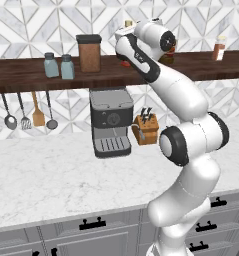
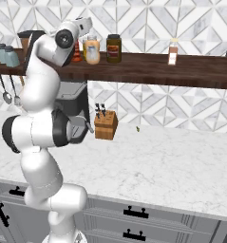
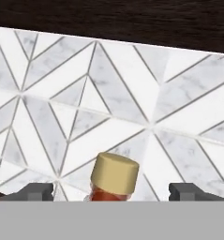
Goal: Put the shaker and condiment bottle from the counter next to their counterparts in the cabinet.
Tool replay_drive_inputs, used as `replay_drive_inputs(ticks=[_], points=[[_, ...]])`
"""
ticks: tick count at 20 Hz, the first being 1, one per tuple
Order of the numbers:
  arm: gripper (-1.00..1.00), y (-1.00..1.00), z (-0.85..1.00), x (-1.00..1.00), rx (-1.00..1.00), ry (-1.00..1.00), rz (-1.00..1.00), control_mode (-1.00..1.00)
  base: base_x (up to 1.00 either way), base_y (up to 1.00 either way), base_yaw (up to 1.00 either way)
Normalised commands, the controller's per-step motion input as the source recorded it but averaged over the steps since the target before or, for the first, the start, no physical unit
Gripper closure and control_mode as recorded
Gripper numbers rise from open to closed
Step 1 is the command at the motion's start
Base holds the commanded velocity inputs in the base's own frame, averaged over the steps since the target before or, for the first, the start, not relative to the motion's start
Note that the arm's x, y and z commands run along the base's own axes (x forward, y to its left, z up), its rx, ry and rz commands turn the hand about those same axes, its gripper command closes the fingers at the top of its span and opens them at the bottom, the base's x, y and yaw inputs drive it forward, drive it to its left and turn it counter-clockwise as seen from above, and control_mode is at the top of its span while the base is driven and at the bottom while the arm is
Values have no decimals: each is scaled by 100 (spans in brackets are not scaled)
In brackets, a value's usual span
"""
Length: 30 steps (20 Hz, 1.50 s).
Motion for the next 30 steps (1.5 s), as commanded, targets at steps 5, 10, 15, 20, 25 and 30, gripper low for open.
replay_drive_inputs(ticks=[5,10,15,20,25,30], points=[[-100,-28,0,-56,-2,-9,3,-100,0,0,0],[-100,-49,-3,-60,-2,-8,1,-100,0,0,0],[-100,-54,-9,-65,-1,-7,1,-100,0,0,0],[-100,-42,-53,-96,-2,2,8,-100,0,0,0],[-100,-32,-84,-100,-6,10,12,-100,0,0,0],[-100,-21,-83,-93,-8,12,11,-100,0,0,0]])
